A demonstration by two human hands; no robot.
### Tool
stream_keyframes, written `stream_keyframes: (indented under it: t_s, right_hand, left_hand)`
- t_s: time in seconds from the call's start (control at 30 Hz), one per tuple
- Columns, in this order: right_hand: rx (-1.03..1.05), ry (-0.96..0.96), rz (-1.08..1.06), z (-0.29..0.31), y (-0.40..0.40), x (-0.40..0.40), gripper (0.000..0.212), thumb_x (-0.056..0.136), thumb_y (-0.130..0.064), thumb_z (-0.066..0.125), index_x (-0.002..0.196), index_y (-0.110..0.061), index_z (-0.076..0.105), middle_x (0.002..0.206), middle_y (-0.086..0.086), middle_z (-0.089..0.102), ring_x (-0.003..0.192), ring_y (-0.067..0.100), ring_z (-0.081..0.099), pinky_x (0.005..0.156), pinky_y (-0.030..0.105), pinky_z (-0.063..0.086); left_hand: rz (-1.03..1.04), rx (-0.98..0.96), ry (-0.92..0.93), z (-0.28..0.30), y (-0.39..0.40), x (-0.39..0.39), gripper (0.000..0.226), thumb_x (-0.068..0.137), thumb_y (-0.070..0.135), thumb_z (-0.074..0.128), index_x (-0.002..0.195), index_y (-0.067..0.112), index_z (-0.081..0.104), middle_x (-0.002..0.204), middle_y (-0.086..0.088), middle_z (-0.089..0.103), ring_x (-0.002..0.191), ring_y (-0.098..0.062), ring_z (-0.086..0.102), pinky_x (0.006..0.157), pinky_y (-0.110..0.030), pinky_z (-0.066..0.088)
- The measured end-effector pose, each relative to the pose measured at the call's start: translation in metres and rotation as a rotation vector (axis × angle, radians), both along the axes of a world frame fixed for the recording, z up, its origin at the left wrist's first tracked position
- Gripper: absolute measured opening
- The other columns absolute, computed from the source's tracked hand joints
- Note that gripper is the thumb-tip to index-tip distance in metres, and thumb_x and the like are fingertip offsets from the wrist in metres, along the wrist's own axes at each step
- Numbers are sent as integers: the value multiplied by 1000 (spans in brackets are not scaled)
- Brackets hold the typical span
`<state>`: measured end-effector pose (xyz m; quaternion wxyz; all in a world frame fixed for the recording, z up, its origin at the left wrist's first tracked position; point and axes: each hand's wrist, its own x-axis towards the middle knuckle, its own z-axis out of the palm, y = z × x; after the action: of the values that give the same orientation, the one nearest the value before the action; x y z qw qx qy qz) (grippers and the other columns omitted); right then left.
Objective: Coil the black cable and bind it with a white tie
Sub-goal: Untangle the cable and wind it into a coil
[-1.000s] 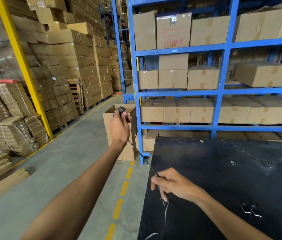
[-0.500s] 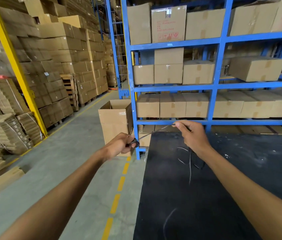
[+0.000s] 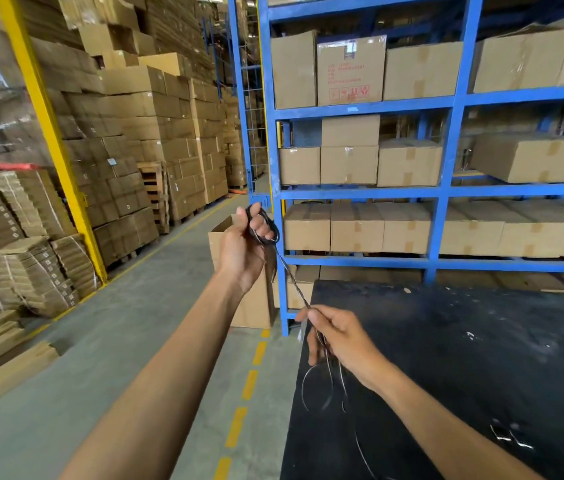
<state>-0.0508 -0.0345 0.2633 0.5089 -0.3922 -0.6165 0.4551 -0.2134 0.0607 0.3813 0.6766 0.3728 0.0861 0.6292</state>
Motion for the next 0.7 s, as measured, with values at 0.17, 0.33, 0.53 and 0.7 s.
stream_keyframes:
  t_s: [0.17, 0.33, 0.53, 0.7]
  right_hand:
    - [-116, -44, -70, -22, -5, 15, 30, 102, -28, 49, 94, -8, 70, 66, 9, 68, 49, 20, 63, 41, 27, 50]
    - [-101, -186, 23, -54, -15, 42, 33, 101, -39, 48, 85, -19, 69, 57, -7, 51, 39, 6, 30, 39, 17, 23]
    - [-91, 155, 175, -20, -9, 52, 39, 90, -49, 63, 80, -12, 64, 61, 7, 49, 46, 14, 40, 42, 23, 31]
    - [6, 423, 154, 39, -6, 61, 31, 96, -35, 50, 73, -20, 65, 95, 5, 71, 58, 14, 58, 43, 23, 42]
  left_hand:
    - [333, 39, 27, 6, 22, -17, 34, 106, 26, 25, 91, 13, 53, 67, 3, 38, 56, -11, 36, 58, -22, 34]
    - [775, 263, 501, 8, 39, -43, 18, 104, 20, 37, 101, 11, 53, 71, 2, 51, 60, -7, 49, 62, -20, 44]
    - [1016, 526, 1314, -30, 48, -69, 18, 101, 24, 42, 97, 13, 55, 81, 0, 70, 77, -24, 66, 74, -36, 50]
    - [694, 647, 1697, -75, 40, -78, 20, 100, 25, 46, 95, 9, 58, 73, 0, 68, 70, -25, 62, 63, -30, 43]
